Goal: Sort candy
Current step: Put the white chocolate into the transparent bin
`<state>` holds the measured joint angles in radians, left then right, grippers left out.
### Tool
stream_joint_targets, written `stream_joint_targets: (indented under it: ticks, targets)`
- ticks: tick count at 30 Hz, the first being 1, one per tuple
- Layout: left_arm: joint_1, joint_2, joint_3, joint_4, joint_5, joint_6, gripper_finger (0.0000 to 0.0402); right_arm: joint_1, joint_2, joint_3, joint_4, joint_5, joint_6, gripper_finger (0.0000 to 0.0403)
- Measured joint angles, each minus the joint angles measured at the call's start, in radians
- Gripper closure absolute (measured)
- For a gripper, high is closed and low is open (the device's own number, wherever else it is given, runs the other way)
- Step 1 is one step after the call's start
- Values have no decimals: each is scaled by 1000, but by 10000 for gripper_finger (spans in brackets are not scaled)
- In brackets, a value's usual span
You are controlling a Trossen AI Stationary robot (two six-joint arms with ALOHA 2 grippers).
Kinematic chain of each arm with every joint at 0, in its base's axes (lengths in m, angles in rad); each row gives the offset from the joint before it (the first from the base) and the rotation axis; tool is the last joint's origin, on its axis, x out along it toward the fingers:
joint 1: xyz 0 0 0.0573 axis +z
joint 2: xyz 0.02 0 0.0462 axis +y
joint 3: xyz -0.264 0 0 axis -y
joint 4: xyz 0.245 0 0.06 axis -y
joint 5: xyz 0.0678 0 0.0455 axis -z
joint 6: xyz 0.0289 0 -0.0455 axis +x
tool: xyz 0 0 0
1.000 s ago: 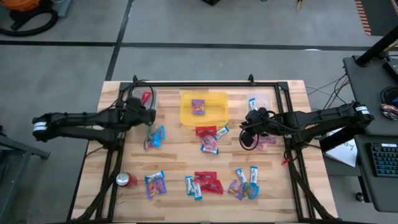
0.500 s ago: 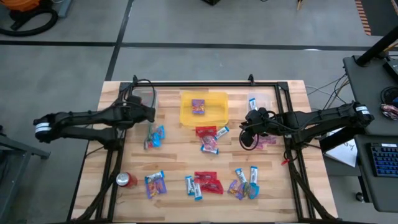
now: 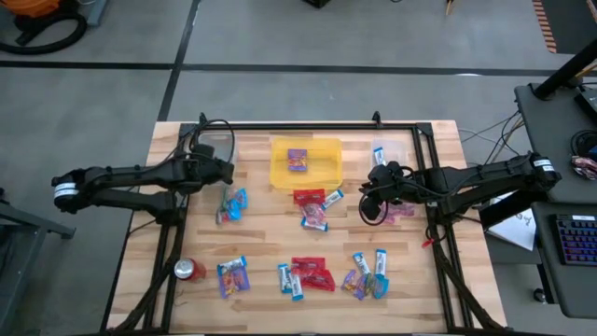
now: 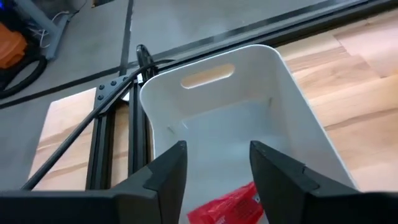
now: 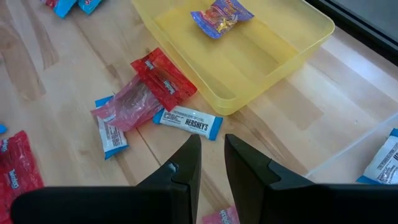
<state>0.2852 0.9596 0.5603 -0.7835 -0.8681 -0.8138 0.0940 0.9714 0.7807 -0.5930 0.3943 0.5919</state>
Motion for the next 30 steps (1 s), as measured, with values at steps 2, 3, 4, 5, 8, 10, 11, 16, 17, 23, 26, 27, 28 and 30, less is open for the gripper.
stream_joint_targets:
  ticks: [2,3,4,5,8,10,11,16,17,23,26,27,28,30]
  targets:
    - [0,0,1,17,36,39,237,0,0,0,0,0,2,337]
    - [0,0,3,30,56,63,237,0,0,0,0,0,2,337]
    - [-2,-1,6,45,76,86,236,0,0,0,1,0,3,337]
    - [-4,-1,11,60,97,108,237,0,0,0,1,0,4,337]
    - [-18,-1,25,103,146,168,237,0,0,0,2,-1,44,337]
    - [-36,-1,36,136,158,206,237,0,0,0,3,-3,75,337]
    - [-50,-1,40,154,160,226,237,0,1,0,3,-6,97,337]
    - [-140,-2,60,262,161,335,237,0,40,0,9,-107,178,337]
    - [-162,-2,63,285,161,357,237,0,56,0,10,-146,187,337]
    - [-290,-2,68,423,199,494,238,4,192,0,29,-394,255,337]
    - [-332,-1,68,467,249,539,238,25,274,0,34,-515,302,337]
    - [-342,-1,68,476,260,546,238,35,303,2,32,-553,320,337]
    - [-351,0,68,484,261,551,238,47,327,5,29,-587,341,337]
    - [-362,0,68,488,261,552,238,80,374,18,17,-642,382,337]
